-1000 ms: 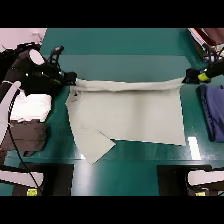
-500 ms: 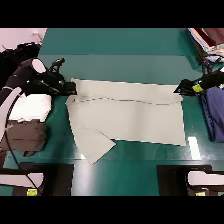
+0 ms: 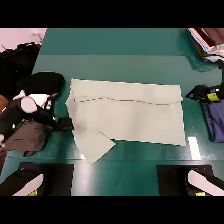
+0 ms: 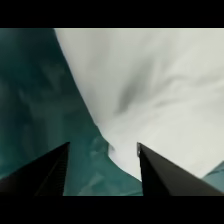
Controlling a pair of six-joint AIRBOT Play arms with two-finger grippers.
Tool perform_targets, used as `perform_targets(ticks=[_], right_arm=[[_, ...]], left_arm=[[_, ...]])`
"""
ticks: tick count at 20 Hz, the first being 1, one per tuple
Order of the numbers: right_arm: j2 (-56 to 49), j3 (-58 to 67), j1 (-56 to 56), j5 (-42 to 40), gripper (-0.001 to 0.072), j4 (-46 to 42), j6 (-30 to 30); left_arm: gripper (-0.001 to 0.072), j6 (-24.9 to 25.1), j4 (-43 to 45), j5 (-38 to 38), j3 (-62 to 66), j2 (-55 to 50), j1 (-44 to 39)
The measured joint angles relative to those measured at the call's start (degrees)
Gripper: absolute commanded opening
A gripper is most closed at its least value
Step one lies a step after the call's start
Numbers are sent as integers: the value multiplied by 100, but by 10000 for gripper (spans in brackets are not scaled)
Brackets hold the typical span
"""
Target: Fold the shirts.
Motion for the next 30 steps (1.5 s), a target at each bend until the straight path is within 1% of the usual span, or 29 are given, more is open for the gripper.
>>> perform_targets(ticks=[4, 5, 6, 7, 10, 12, 13, 14, 15, 17, 18, 19, 20, 24, 26, 28, 29, 30], right_arm=[[284, -234, -52, -57, 411, 24, 0], [315, -260, -55, -63, 411, 28, 0], [337, -275, -57, -59, 412, 33, 0], [350, -286, -59, -52, 411, 35, 0], [378, -332, -68, 109, 411, -63, 0], [387, -496, -96, 310, 413, -341, 0], [389, -645, -146, 413, 455, -514, 0], [391, -855, -240, 518, 556, -688, 0], [391, -1080, -361, 603, 580, -809, -2], [391, -1622, -726, 739, 571, -973, 0], [391, -1869, -903, 772, 546, -1012, 0], [391, -2122, -1084, 804, 477, -1040, 0], [393, -2337, -1228, 811, 455, -1056, -2], [400, -2907, -1486, 743, 425, -717, -85], [400, -3029, -1403, 664, 227, -579, -111], [398, -3093, -1272, 564, 138, -492, -129], [398, -3112, -1196, 525, 37, -452, -133], [396, -3130, -1134, 483, 19, -455, -138]], left_arm=[[487, 140, -721, 490, -905, 352, -52], [440, 184, -848, 614, -1043, 391, -52], [205, 205, -944, 708, -1143, 415, -57], [32, 243, -1021, 769, -1215, 433, -61], [25, 391, -1172, 892, -1338, 468, -66], [25, 457, -1228, 909, -1316, 481, -66], [25, 479, -1235, 905, -1266, 492, -66], [25, 496, -1250, 896, -1202, 503, -66], [25, 505, -1266, 883, -1130, 509, -66], [25, 542, -1272, 866, -988, 520, -66], [26, 564, -1274, 863, -942, 525, -66], [25, 590, -1276, 861, -907, 527, -66], [25, 614, -1276, 855, -883, 527, -66], [25, 656, -1283, 839, -835, 529, -66], [25, 669, -1287, 839, -828, 529, -66], [24, 675, -1272, 839, -822, 529, -66], [24, 675, -1257, 835, -820, 531, -66], [23, 678, -1233, 820, -817, 540, -66]])
